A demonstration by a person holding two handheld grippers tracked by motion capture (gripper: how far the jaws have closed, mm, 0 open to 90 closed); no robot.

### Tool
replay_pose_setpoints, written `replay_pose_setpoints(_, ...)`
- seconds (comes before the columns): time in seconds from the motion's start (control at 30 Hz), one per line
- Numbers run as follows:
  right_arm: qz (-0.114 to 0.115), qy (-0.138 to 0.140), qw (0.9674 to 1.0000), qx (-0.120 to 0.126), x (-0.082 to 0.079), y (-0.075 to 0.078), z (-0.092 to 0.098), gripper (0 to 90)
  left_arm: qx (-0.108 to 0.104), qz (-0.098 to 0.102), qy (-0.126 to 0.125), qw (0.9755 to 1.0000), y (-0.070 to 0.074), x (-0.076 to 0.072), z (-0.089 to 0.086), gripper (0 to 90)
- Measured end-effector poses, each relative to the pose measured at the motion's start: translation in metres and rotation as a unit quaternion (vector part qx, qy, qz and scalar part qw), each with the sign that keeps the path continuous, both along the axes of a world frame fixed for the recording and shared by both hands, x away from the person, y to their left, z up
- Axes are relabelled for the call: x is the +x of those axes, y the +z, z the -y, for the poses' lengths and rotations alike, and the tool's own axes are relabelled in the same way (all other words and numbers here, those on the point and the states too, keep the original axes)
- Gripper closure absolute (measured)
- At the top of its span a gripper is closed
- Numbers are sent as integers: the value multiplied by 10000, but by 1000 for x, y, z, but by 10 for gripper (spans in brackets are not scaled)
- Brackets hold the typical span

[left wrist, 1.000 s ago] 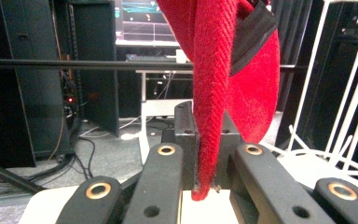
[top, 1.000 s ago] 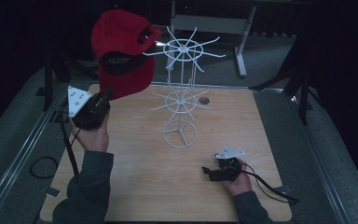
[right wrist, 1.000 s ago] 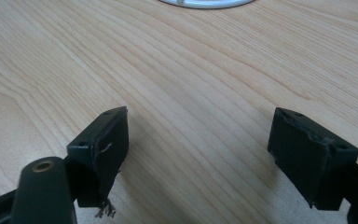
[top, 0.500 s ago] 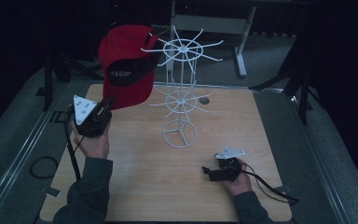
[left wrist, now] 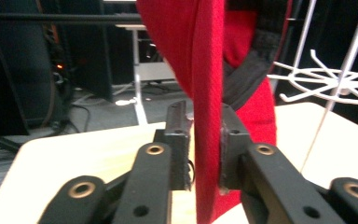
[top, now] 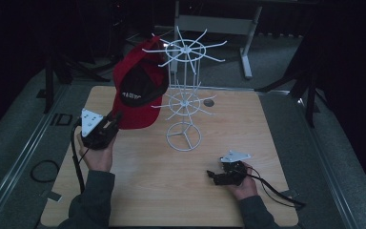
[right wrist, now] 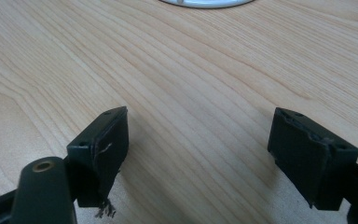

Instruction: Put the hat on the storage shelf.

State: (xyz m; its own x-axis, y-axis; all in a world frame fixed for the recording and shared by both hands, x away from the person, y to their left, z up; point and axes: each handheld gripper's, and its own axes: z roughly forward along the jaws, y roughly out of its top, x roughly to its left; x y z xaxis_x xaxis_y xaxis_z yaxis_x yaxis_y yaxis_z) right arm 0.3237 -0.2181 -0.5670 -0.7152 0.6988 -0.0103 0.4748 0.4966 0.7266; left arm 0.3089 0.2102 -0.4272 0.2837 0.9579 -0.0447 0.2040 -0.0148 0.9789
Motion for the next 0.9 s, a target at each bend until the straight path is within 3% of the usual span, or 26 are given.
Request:
replay_pose_setpoints(0.17, 2, 1, 10000, 4, 0, 0, 0, 201, 25, -18, -21, 10000, 0, 0, 1, 632)
replay_pose_setpoints(0.33, -3, 3, 10000, 4, 0, 0, 0, 200, -122, -97, -43, 9999, -1, 3, -1, 530)
replay_pose_setpoints(0.53, 4, 2, 10000, 2, 0, 0, 0, 200, -189, -199, -59, 9996, -3, 3, -3, 452)
replay_pose_setpoints(0.9, 4, -3, 10000, 8, 0, 0, 0, 201, -24, -308, -286, 9991, -12, 0, -1, 324)
